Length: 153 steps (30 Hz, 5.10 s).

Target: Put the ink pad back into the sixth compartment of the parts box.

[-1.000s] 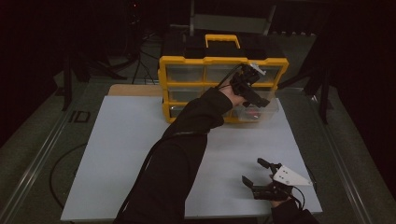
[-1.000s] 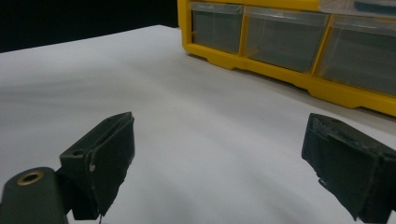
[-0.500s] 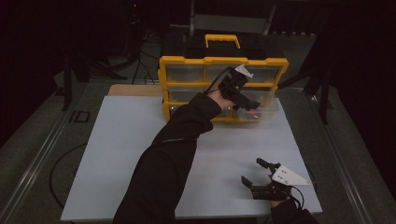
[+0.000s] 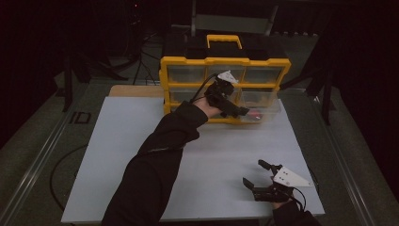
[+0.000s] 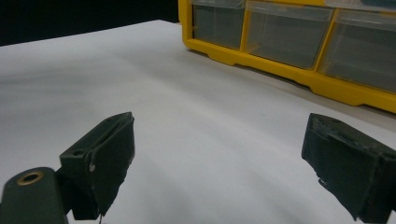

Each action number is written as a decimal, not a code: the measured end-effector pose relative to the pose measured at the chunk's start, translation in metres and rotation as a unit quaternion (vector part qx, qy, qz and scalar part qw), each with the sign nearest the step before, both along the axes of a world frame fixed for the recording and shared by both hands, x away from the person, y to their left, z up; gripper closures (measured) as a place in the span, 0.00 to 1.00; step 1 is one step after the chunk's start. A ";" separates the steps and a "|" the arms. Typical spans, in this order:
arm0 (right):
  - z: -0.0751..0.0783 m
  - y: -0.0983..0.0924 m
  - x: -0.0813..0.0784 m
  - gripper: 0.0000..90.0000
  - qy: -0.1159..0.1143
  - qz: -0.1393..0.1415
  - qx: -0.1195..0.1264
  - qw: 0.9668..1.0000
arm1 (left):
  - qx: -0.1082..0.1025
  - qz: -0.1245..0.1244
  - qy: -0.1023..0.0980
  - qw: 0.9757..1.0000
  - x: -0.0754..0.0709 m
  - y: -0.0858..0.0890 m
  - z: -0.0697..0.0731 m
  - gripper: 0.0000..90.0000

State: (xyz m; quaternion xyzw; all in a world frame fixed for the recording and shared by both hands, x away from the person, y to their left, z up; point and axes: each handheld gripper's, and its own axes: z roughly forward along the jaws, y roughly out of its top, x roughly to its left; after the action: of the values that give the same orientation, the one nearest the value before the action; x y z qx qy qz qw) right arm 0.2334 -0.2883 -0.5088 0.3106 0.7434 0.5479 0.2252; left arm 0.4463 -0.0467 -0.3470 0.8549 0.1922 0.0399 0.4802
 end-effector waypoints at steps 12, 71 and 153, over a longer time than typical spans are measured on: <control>-0.001 0.000 0.000 0.11 -0.001 0.002 -0.003 1.000 | -0.011 0.008 0.009 1.000 -0.010 0.033 -0.013 0.00; -0.002 0.003 0.001 0.11 0.002 0.004 -0.010 1.000 | -0.028 0.045 0.028 0.998 -0.105 0.174 -0.100 0.00; -0.005 0.004 0.003 0.11 0.013 0.004 -0.026 1.000 | -0.018 0.301 -0.041 0.953 -0.206 0.275 -0.173 0.00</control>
State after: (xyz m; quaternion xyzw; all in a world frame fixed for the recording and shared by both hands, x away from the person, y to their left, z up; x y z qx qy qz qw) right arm 0.2362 -0.2847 -0.5141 0.3085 0.7618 0.5250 0.2209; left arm 0.2408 0.2282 -0.5200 0.7464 0.4209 0.2142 0.4689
